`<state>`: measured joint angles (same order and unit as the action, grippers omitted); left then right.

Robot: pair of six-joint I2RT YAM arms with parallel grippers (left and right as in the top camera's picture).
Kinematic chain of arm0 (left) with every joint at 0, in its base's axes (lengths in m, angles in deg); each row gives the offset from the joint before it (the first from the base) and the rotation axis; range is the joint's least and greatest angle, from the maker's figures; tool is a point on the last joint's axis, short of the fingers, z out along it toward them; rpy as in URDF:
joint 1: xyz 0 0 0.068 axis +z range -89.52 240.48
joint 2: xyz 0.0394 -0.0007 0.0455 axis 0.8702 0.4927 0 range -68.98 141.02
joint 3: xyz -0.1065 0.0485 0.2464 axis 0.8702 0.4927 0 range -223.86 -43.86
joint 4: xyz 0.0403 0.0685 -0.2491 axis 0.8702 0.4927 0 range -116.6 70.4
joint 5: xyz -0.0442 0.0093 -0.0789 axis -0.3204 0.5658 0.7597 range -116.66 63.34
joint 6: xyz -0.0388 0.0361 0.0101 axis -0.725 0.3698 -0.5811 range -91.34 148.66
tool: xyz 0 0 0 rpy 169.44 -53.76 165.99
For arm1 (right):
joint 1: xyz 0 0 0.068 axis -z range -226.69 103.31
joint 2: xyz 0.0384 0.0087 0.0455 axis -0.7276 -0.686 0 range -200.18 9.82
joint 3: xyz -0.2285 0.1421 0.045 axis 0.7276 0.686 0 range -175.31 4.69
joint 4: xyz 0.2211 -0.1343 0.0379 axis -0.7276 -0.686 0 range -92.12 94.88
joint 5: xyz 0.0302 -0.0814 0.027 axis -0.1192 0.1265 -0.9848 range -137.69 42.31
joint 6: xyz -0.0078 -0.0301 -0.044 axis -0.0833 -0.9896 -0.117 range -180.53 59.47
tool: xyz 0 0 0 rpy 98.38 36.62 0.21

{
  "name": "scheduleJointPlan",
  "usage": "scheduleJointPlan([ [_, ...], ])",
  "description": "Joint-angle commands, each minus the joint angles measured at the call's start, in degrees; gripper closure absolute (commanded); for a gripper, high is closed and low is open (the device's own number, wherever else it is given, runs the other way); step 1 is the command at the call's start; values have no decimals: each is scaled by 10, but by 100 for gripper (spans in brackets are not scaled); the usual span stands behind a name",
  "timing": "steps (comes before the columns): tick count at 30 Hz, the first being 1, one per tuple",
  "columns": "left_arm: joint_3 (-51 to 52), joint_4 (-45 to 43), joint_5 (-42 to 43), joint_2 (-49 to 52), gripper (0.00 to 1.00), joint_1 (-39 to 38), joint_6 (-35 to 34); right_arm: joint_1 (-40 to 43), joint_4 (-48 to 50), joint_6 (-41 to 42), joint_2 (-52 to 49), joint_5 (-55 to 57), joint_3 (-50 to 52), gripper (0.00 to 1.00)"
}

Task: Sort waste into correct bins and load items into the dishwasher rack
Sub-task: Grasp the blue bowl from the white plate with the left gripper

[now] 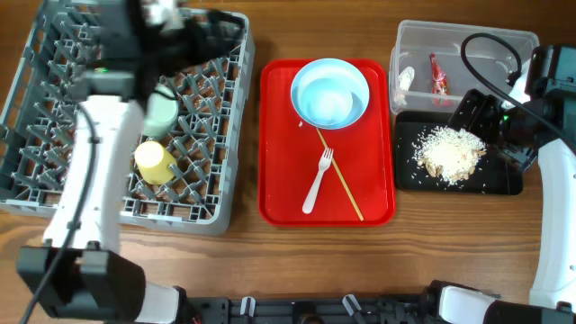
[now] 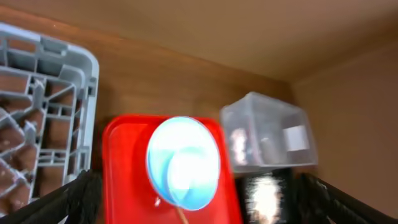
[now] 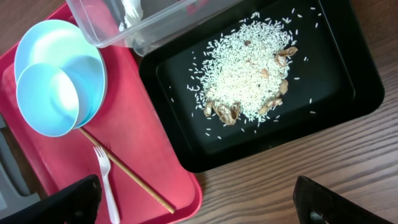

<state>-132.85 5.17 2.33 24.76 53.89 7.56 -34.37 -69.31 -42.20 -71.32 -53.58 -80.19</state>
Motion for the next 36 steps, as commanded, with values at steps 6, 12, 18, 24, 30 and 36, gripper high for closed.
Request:
scheduleJointPlan([
  [6,-10,34,-206,2,0,-155,27,1,-4,-8,2,10,2,0],
  [12,-10,-75,-285,82,0,-241,45,1,-5,-8,2,10,2,0],
  [18,-10,-137,-285,221,0,-299,46,1,-5,-8,2,10,2,0],
  [24,-10,-160,-285,300,5,-327,46,1,-5,-8,2,10,2,0],
  [30,-10,-156,-338,336,34,-332,49,1,-9,-8,2,10,2,0],
  [36,-10,-159,-338,336,75,-337,49,1,-9,-8,2,10,2,0],
])
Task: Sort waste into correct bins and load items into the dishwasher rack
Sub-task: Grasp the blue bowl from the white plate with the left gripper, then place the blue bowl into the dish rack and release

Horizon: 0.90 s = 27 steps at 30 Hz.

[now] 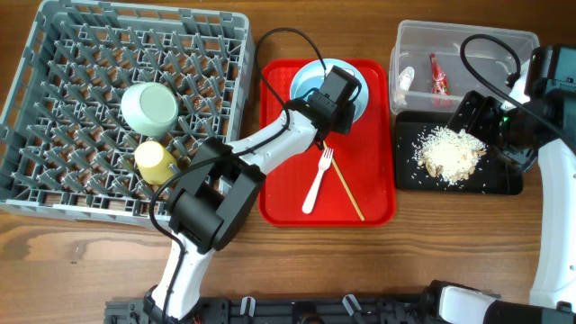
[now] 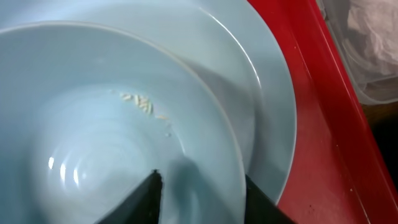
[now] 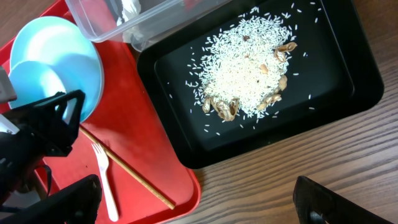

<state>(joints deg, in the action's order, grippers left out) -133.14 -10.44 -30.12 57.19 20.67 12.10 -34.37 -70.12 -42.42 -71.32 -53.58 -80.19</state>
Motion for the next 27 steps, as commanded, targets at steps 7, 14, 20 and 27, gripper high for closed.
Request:
scheduleJointPlan([
  [7,-7,-11,-13,7,96,-13,3,1,-2,-7,2,10,2,0],
  [14,-7,-6,-9,-93,96,-6,3,1,-5,-16,2,10,2,0],
  [20,-7,22,45,-219,96,57,3,1,-5,-16,2,10,2,0],
  [27,-7,51,336,-265,96,245,-7,1,-5,-16,2,10,2,0],
])
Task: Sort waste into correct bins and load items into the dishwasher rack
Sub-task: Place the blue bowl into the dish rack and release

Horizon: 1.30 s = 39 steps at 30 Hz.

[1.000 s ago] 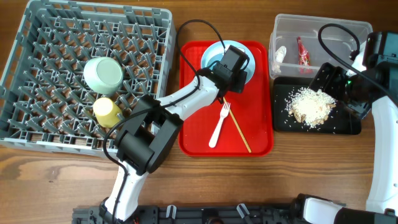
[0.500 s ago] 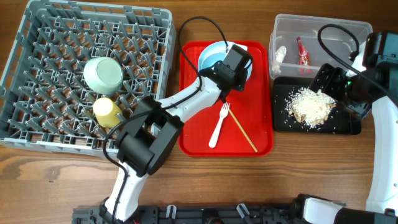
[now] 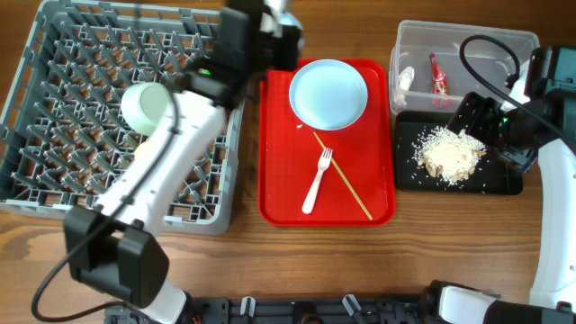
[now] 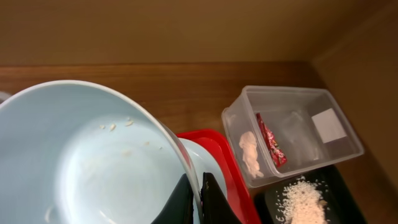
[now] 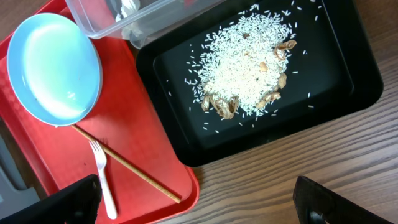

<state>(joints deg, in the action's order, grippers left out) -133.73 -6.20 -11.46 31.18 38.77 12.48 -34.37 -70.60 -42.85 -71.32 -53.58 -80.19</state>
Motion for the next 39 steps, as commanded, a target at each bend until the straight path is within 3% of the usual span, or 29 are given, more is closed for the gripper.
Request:
scheduleJointPlan([
  [1,-2,13,197,0,96,101,-10,1,-1,-12,2,10,2,0],
  [6,-2,15,341,30,96,221,-10,1,0,-12,2,10,2,0],
  [14,-2,-63,490,122,96,314,-12,1,-5,-12,2,10,2,0],
  [22,-2,-151,523,202,96,352,-57,1,-7,-11,2,10,2,0],
  [31,-2,-151,525,231,96,396,-68,1,-7,-9,1,10,2,0],
  [32,-2,-142,524,231,83,402,-68,1,-7,-9,1,9,2,0],
  [33,-2,-135,525,231,96,408,-69,1,-7,-9,1,9,2,0],
  [36,-2,-160,572,231,96,410,-84,1,-7,-9,1,9,2,0],
  [39,-2,-227,619,231,96,402,-152,1,-7,-9,2,9,2,0],
])
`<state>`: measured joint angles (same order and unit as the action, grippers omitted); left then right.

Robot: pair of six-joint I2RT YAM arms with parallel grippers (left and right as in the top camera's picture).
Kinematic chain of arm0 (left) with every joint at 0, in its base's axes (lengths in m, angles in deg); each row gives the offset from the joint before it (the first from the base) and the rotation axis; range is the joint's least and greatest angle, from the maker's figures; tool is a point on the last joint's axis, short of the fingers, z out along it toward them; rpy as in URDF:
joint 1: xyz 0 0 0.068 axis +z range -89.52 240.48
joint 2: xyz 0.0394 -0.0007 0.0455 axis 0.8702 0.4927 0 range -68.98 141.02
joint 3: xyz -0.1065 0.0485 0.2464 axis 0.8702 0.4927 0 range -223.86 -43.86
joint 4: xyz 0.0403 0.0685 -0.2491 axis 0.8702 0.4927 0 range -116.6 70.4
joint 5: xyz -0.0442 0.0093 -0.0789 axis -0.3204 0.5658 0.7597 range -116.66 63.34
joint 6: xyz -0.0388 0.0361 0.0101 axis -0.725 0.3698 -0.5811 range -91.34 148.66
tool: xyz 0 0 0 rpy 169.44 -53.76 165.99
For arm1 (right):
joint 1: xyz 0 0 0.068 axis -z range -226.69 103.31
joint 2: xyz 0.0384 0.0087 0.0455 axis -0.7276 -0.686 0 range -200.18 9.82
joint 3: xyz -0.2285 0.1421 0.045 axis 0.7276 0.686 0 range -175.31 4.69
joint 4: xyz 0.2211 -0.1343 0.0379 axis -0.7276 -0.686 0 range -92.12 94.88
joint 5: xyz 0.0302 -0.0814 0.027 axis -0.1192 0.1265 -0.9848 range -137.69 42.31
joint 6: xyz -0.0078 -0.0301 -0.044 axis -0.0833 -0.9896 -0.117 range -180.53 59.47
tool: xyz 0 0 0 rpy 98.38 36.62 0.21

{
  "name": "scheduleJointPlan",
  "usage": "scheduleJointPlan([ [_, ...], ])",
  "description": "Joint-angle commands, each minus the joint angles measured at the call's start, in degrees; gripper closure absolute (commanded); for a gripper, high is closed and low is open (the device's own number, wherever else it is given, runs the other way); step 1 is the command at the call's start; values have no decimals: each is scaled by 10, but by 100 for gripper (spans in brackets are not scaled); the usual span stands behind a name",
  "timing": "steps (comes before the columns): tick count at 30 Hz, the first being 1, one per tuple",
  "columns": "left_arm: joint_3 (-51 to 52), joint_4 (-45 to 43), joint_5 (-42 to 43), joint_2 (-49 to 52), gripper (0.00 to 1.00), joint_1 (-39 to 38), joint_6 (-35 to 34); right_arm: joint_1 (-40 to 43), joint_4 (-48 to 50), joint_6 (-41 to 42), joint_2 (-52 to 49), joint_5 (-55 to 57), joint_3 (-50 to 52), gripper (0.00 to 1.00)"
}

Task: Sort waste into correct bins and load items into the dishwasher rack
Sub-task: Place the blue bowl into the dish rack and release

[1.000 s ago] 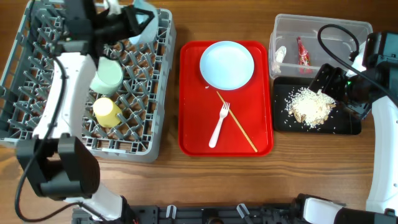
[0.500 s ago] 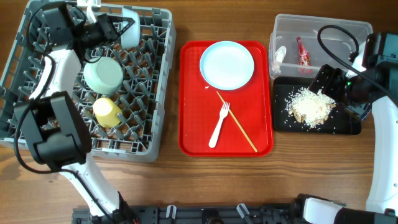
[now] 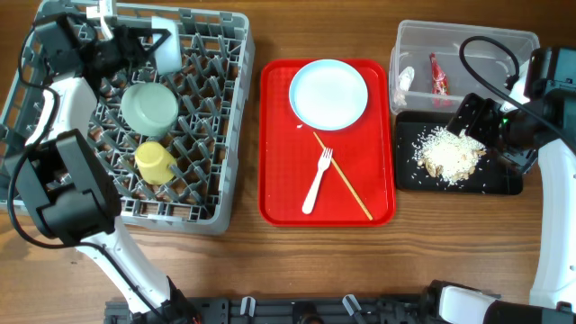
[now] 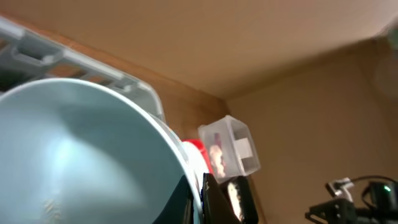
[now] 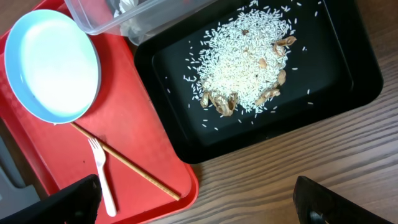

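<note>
A light-blue bowl [image 3: 168,52] is tipped on its side over the back rows of the grey dishwasher rack [image 3: 54,184]. My left gripper [image 3: 137,42] is shut on its rim. In the left wrist view the bowl [image 4: 74,155] fills the left half, with the gripper [image 4: 198,198] pinching its edge. A light-blue plate [image 3: 328,94], a white fork [image 3: 317,180] and a chopstick [image 3: 344,180] lie on the red tray [image 3: 279,202]. My right gripper [image 5: 199,208] is open above the table edge by the black tray of rice [image 5: 249,68].
A green cup [image 3: 148,106] and a yellow cup [image 3: 155,162] sit in the rack. A clear bin [image 3: 486,40] with wrappers stands at the back right, behind the black tray [image 3: 409,175]. The right arm [image 3: 540,117] hangs over that tray's right side.
My left gripper has carried the bowl from the rack's back right corner leftward to the middle of the rack's back rows. The right arm has not moved.
First the bowl sat on the plate on the red tray while my left arm was over the rack. Then the left gripper's jaws were around the bowl's rim. Then the bowl was off the plate by the rack's corner, and now it is over the rack.
</note>
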<state>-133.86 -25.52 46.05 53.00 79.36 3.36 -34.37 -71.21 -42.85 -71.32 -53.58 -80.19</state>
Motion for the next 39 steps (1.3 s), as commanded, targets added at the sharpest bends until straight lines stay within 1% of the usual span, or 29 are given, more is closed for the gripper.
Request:
scheduleJointPlan([
  [1,0,-41,44,13,96,-6,-78,1,0,-9,2,9,2,0],
  [4,0,-43,38,13,96,-17,-85,1,-1,-9,1,9,2,0],
  [10,0,-40,-13,16,96,-45,-86,1,-5,-6,2,8,2,0],
  [13,0,-32,-40,16,96,-44,-86,1,-5,-6,2,8,2,0],
  [15,0,-28,-59,16,96,-31,-86,1,-6,-6,2,8,2,0],
  [16,0,-21,-68,16,94,-25,-86,1,-5,-6,2,8,2,0],
  [17,0,-3,-90,16,89,-17,-86,1,-5,-5,2,8,2,0],
  [19,0,49,-144,17,68,-4,-85,1,-7,-6,2,8,2,0],
  [20,0,73,-153,19,67,8,-80,1,-7,-5,2,8,2,0],
  [21,0,76,-153,20,67,14,-80,1,-7,-6,2,8,2,0],
  [22,0,76,-153,20,57,25,-80,1,-7,-6,2,8,2,0],
  [23,0,76,-153,19,53,31,-80,1,-7,-6,2,8,2,0],
  [24,0,76,-151,19,43,37,-80,1,-7,-6,2,8,2,0],
  [27,0,71,-136,18,27,54,-80,1,-7,-6,2,8,2,0],
  [30,0,64,-99,11,23,79,-80,1,-7,-6,2,8,2,0],
  [33,0,64,-66,-15,22,97,-80,1,-5,-6,2,8,2,0],
  [39,0,71,-65,-100,22,81,-79,1,-5,-5,2,8,2,0],
])
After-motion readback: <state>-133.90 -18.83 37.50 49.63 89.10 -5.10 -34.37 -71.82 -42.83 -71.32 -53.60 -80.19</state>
